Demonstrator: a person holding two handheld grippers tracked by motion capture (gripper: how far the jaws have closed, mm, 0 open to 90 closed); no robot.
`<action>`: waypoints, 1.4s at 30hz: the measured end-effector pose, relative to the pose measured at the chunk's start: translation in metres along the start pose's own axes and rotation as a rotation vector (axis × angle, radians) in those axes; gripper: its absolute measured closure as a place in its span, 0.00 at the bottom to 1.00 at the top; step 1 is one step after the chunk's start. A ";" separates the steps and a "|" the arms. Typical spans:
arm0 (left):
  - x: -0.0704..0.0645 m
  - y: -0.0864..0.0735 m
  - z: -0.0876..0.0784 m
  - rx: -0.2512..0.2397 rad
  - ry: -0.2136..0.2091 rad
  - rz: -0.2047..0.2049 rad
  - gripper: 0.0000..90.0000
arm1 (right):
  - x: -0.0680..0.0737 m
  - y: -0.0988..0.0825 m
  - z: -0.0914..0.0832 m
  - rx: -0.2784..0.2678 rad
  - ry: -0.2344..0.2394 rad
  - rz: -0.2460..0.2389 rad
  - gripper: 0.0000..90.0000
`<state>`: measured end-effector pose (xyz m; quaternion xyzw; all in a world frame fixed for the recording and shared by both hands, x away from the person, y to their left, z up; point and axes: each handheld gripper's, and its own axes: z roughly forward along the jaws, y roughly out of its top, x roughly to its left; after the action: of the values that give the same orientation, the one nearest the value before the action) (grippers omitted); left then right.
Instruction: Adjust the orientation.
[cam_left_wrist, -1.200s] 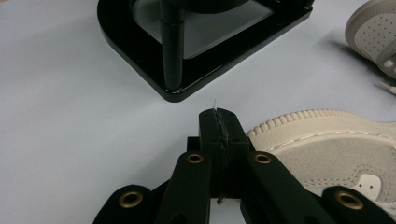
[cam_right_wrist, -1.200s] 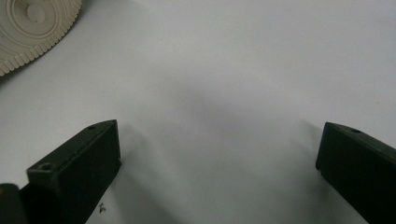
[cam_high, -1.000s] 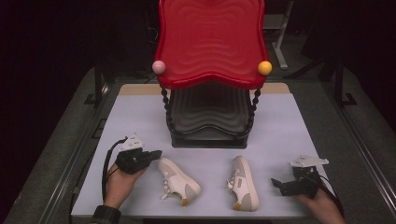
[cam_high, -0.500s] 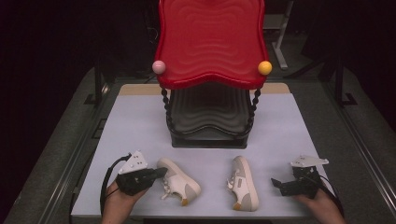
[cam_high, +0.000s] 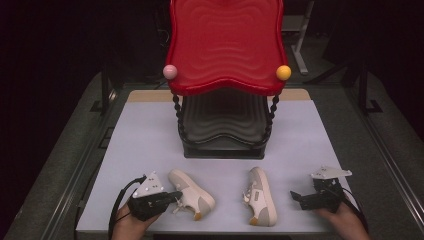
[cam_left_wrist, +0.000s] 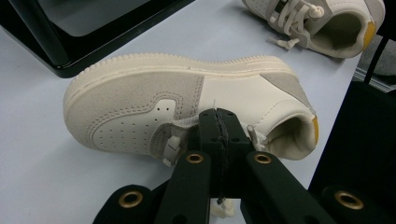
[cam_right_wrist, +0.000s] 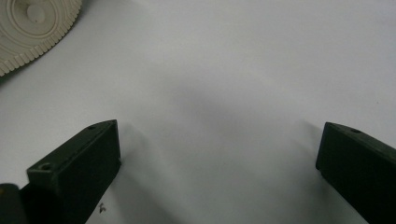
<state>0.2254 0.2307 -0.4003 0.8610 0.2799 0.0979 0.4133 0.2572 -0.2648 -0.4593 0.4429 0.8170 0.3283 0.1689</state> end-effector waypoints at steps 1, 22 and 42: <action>0.000 0.000 0.001 0.001 -0.001 0.003 1.00 | 0.000 0.000 0.000 0.000 0.000 0.000 0.00; 0.017 0.034 0.030 -0.037 -0.022 0.020 1.00 | 0.000 0.000 0.000 0.000 -0.001 -0.002 0.00; 0.032 0.060 0.059 -0.087 -0.039 -0.049 0.99 | 0.000 0.000 0.000 -0.001 0.000 -0.001 0.00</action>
<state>0.2995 0.1799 -0.3936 0.8367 0.2881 0.0831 0.4582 0.2572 -0.2649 -0.4594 0.4423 0.8172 0.3285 0.1694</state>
